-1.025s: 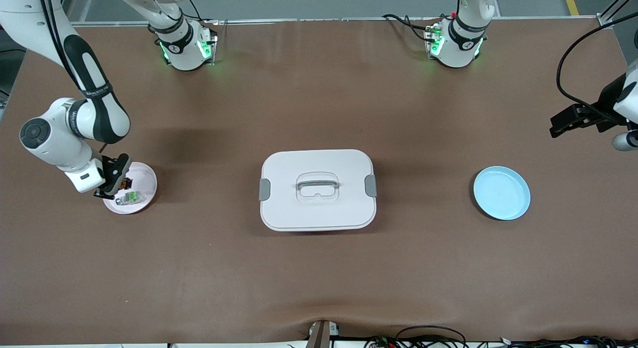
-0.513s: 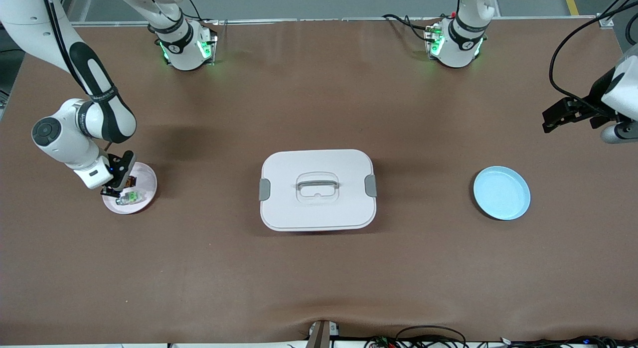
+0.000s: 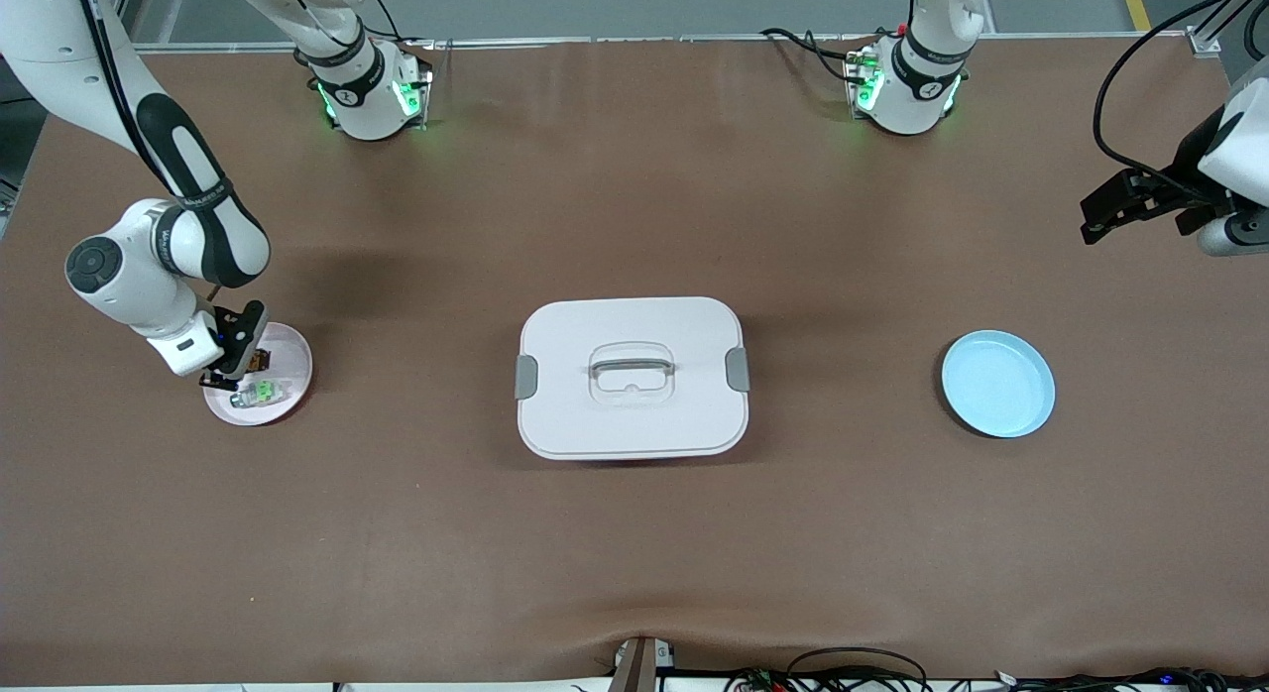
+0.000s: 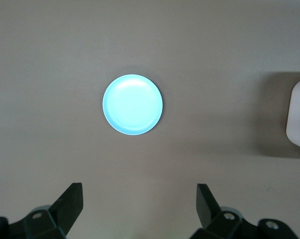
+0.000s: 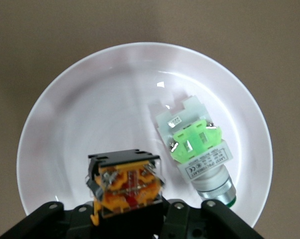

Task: Transfer orange switch to right arm and place
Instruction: 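Lower the switch onto the white plate and open the right gripper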

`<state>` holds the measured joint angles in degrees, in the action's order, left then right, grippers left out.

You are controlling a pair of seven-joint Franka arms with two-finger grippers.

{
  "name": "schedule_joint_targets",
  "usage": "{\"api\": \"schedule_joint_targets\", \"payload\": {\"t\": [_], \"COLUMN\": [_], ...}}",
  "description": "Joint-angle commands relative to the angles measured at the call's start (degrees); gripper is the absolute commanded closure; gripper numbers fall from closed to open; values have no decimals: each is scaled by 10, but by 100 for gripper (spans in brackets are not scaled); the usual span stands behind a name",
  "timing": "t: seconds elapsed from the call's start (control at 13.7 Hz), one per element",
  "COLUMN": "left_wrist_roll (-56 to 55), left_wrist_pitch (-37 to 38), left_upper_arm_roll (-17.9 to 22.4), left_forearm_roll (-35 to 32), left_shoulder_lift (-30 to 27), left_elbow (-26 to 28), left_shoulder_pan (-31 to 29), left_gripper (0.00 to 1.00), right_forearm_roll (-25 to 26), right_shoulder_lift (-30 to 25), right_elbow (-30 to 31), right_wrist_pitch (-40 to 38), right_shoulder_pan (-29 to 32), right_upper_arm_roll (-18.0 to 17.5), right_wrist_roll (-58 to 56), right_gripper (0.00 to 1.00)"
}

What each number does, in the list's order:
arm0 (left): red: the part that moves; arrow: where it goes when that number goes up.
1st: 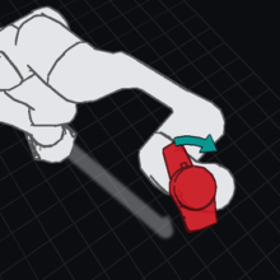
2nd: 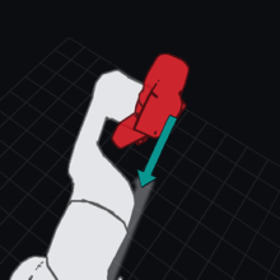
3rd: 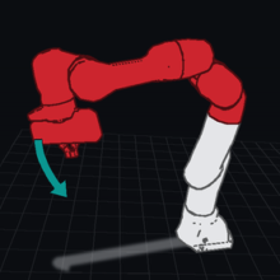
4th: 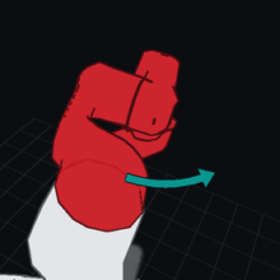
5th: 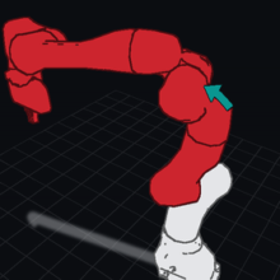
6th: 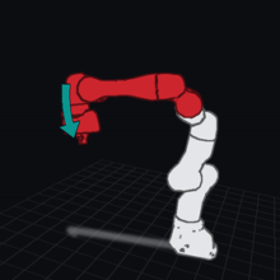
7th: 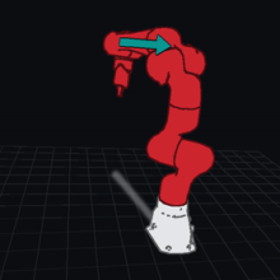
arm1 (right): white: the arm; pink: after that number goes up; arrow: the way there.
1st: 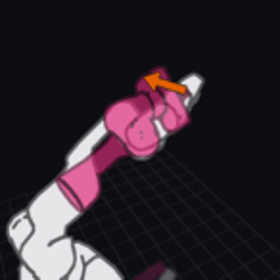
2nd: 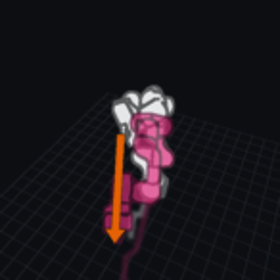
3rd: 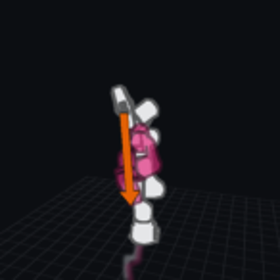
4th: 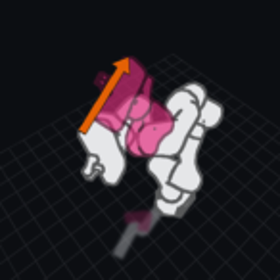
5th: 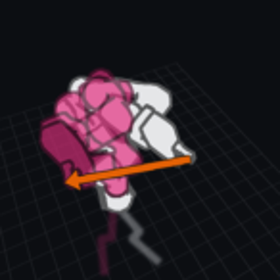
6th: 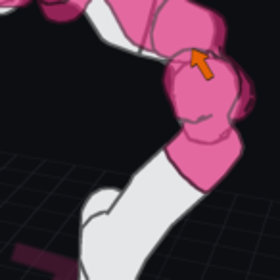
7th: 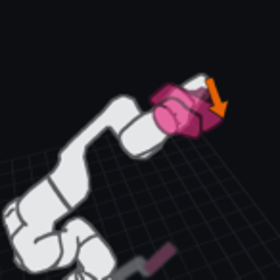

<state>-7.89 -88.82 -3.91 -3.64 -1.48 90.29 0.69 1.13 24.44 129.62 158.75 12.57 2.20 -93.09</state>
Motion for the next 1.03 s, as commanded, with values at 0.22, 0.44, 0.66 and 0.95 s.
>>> {"api": "schedule_joint_targets", "payload": {"t": [0.22,0.44,0.66,0.95], "left_wrist_roll": [11,11,11,17], "left_wrist_pitch": [-13,-14,-14,-11], "left_upper_arm_roll": [8,7,2,-19], "left_forearm_roll": [23,26,26,25], "left_shoulder_lift": [-13,-12,-14,-18], "left_elbow": [15,15,16,24], "left_shoulder_pan": [1,4,4,1], "left_gripper": [0,0,0,0], "right_forearm_roll": [6,6,6,5], "right_shoulder_lift": [-4,-4,-10,-36], "right_elbow": [5,3,0,0], "right_wrist_pitch": [2,3,2,-5], "right_shoulder_pan": [21,23,22,20], "right_upper_arm_roll": [-11,-12,-12,-13], "right_wrist_roll": [-8,-13,-14,-33], "right_gripper": [12,0,0,0]}}
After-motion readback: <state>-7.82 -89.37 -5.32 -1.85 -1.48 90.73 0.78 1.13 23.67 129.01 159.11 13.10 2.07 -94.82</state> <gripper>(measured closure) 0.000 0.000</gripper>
